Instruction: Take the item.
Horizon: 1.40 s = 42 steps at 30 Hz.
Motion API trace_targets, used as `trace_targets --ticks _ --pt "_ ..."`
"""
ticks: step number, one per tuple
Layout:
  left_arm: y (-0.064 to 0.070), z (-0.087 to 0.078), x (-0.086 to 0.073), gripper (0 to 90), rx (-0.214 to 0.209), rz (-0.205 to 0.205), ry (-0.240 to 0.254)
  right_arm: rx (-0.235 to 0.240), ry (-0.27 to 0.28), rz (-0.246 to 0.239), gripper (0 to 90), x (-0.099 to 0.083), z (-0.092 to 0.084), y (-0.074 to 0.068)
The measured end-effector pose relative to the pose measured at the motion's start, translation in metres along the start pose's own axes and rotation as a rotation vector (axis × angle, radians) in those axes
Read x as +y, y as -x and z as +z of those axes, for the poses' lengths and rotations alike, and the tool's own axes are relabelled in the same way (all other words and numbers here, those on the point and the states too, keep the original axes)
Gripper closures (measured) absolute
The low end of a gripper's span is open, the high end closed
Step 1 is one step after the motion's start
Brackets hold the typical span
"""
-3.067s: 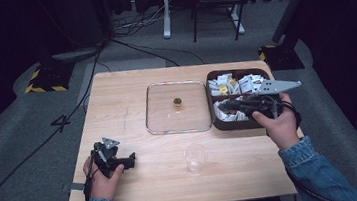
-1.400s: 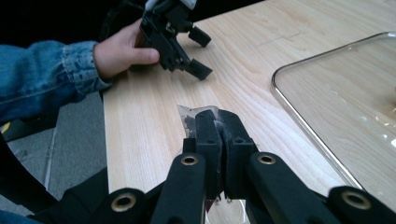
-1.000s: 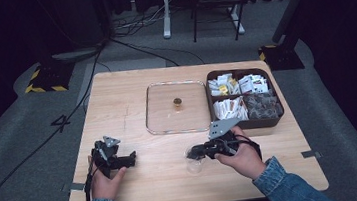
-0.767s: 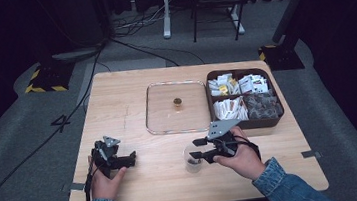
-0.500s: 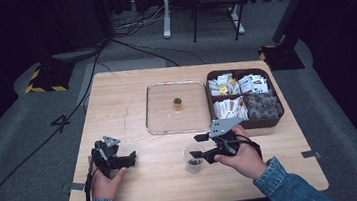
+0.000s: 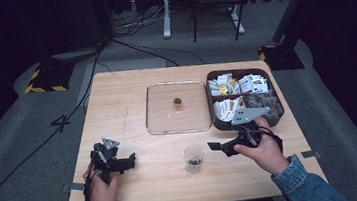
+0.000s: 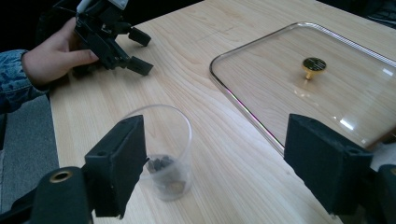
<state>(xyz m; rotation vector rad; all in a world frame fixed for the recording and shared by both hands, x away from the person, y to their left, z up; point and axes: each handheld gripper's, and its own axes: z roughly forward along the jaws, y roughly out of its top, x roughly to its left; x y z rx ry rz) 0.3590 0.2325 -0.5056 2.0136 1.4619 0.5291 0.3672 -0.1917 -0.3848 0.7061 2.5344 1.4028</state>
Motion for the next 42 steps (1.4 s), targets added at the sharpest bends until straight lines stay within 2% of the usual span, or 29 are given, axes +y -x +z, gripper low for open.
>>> trace_targets --ticks 3,10,19,25,29,30,33,34,37,39,42 --pt "-0.001 -0.003 -0.003 0.1 -0.012 0.015 -0.001 -0.021 -0.001 0.007 21.2 -0.004 -0.011 0.006" --pt "-0.001 -0.005 -0.006 0.1 -0.019 0.018 -0.002 -0.072 0.007 0.025 20.9 -0.014 -0.031 0.017" --pt "-0.002 -0.007 -0.008 0.0 -0.025 0.024 -0.001 -0.148 0.000 0.048 19.8 -0.039 -0.056 0.034" --pt "-0.002 -0.007 -0.008 0.0 -0.025 0.024 -0.001 -0.202 -0.017 0.069 16.6 -0.062 -0.071 0.051" --pt "-0.002 -0.007 -0.008 0.0 -0.025 0.024 -0.001 -0.207 -0.018 0.103 16.2 -0.074 -0.074 0.058" --pt "-0.002 -0.007 -0.008 0.0 -0.025 0.024 -0.002 -0.209 -0.007 0.136 16.1 -0.083 -0.074 0.064" --pt "-0.002 -0.007 -0.008 0.0 -0.025 0.024 -0.001 -0.214 0.013 0.163 16.2 -0.090 -0.074 0.068" --pt "-0.002 -0.007 -0.008 0.0 -0.025 0.024 -0.003 -0.208 0.047 0.200 16.2 -0.099 -0.072 0.072" --pt "-0.002 -0.007 -0.008 0.0 -0.025 0.024 -0.001 -0.204 0.074 0.236 16.5 -0.110 -0.068 0.078" --pt "-0.002 -0.007 -0.008 0.0 -0.025 0.024 -0.003 -0.210 0.067 0.265 16.9 -0.116 -0.064 0.083" --pt "-0.002 -0.007 -0.008 0.0 -0.025 0.025 -0.003 -0.215 0.050 0.264 17.2 -0.123 -0.060 0.089"
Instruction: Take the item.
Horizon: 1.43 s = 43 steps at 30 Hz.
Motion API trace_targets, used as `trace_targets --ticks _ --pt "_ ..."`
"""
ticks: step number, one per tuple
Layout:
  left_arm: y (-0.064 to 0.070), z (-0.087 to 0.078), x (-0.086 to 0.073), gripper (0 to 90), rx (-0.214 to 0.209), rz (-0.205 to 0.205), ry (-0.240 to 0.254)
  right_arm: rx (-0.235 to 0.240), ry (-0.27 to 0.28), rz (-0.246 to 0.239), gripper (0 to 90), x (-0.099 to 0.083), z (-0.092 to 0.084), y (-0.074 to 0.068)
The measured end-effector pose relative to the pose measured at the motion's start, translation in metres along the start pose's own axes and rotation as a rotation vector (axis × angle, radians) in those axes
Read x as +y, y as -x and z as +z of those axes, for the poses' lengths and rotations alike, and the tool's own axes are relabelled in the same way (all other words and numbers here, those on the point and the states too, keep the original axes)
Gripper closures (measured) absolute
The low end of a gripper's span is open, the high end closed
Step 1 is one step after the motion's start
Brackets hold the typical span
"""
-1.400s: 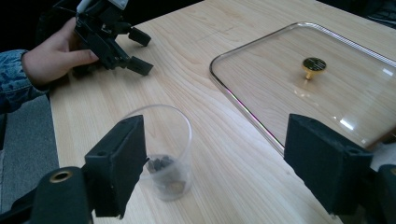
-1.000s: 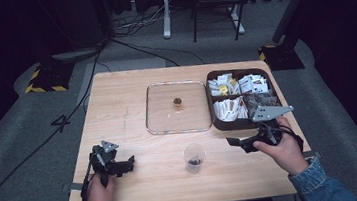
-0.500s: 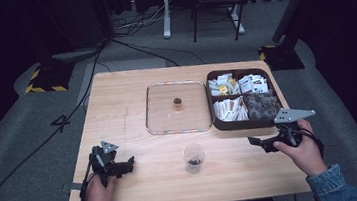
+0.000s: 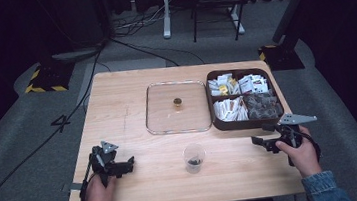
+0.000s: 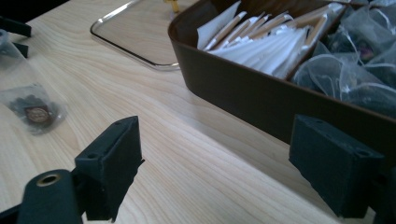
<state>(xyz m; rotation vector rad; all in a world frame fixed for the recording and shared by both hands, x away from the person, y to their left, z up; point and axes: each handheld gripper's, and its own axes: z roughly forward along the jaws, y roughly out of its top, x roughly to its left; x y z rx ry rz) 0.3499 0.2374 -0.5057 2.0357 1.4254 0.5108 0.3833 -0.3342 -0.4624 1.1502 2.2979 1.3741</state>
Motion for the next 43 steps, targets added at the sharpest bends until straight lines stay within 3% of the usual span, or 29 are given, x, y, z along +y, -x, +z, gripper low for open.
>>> trace_targets --ticks 10,24,35,43 --pt "0.000 0.000 0.000 0.0 0.000 0.000 0.000 -0.014 -0.061 -0.030 17.7 -0.012 0.010 0.007" --pt "0.000 0.000 0.000 0.0 0.000 0.000 0.000 -0.005 -0.170 -0.107 16.8 -0.026 0.027 0.001" --pt "0.000 0.000 0.000 0.0 0.000 -0.001 0.002 -0.051 -0.178 -0.209 13.6 -0.031 0.034 -0.008" --pt "0.000 0.000 0.001 0.0 0.000 -0.001 0.000 -0.046 -0.187 -0.207 10.0 -0.030 0.036 -0.010"
